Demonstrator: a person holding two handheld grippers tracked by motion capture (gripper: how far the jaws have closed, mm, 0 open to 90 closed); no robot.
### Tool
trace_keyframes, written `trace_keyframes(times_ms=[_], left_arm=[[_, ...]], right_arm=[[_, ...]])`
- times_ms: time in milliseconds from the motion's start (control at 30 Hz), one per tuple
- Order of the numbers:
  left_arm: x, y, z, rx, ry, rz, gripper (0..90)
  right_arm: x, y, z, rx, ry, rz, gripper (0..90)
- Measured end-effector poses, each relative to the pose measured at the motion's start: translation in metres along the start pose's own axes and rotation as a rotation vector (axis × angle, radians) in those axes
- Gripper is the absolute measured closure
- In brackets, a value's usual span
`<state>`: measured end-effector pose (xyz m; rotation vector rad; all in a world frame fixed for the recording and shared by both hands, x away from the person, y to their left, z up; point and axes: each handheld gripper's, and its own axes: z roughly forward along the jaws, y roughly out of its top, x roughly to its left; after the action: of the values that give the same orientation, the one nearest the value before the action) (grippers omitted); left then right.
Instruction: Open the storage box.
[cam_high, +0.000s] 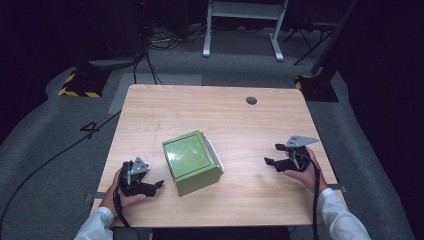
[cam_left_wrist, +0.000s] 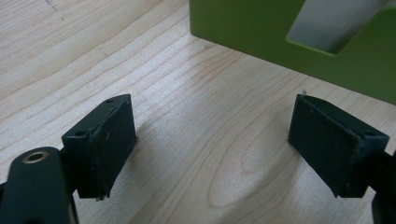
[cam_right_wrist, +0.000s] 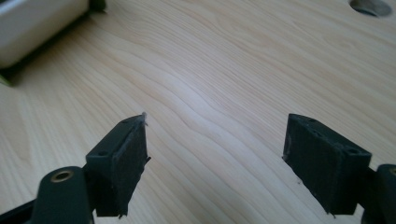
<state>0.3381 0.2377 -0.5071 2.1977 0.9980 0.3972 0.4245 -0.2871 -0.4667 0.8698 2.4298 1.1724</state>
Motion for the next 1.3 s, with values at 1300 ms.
trace_keyframes(times_ms=[1300], left_arm=[[0.000, 0.000, 0.000, -0.001, 0.001, 0.000, 15.1]], right_arm=[[0.075, 0.080, 0.054, -0.089, 0.185, -0.152, 31.9]])
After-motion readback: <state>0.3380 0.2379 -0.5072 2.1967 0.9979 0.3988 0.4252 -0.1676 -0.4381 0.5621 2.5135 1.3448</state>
